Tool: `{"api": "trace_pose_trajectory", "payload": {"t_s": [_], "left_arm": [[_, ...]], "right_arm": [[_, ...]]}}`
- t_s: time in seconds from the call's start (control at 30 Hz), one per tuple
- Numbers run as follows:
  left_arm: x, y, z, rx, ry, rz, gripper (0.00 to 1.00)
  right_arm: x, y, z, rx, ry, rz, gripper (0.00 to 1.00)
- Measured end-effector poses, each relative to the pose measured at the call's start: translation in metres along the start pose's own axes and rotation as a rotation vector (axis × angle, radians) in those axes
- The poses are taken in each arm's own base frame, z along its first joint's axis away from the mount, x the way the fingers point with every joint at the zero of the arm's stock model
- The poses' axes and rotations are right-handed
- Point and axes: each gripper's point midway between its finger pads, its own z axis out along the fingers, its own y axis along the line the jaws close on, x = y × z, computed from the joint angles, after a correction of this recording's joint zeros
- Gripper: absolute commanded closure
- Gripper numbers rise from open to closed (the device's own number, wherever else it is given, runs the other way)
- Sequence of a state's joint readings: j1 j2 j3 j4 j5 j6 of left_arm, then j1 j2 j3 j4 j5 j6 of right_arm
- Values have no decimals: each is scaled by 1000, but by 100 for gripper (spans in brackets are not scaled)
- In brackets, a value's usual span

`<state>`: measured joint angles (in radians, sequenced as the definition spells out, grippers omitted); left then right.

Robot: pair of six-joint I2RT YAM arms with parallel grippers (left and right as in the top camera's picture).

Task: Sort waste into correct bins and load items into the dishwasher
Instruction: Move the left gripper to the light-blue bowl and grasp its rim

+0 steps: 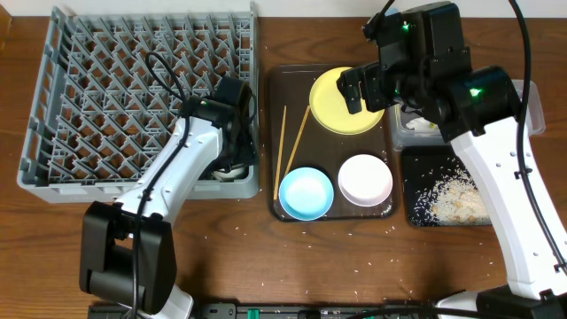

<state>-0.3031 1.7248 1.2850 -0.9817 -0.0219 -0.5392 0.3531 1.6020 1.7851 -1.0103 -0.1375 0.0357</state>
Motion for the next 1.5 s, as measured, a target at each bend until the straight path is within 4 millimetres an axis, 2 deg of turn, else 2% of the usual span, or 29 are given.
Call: {"api": "trace_pose_trajectory", "payload": {"t_s": [0.13,0.27,0.37,0.47,0.57,0.73,0.9,1.13,1.23,1.37,1.5], "left_arm": [[-4,-10,-19,66,-23,60,17],[-7,-31,-64,191,-131,178,17],[5,-50,-98,264,-207,306,17],[24,-71,-109,300,-227,447,17],[42,-91,-97,292,-198,592,16],[62,-119,-55,248,-109,768,17],[62,-132,-9,207,-46,817,17],[58,-138,22,173,-22,873,19],[61,-136,36,154,12,894,27],[66,-132,54,129,60,905,45],[67,-131,57,125,69,908,61]], "right_arm": [[0,0,0,0,0,0,1],[0,0,0,0,0,0,1],[1,-1,0,8,2,0,1],[3,-4,0,19,13,4,1],[5,-13,-1,35,22,20,1],[10,-33,-4,73,36,57,1],[14,-36,-5,78,51,64,1],[14,-36,-5,78,53,65,1],[14,-36,-5,78,53,65,1],[14,-36,-5,78,53,65,1],[14,-36,-5,78,52,65,1]]}}
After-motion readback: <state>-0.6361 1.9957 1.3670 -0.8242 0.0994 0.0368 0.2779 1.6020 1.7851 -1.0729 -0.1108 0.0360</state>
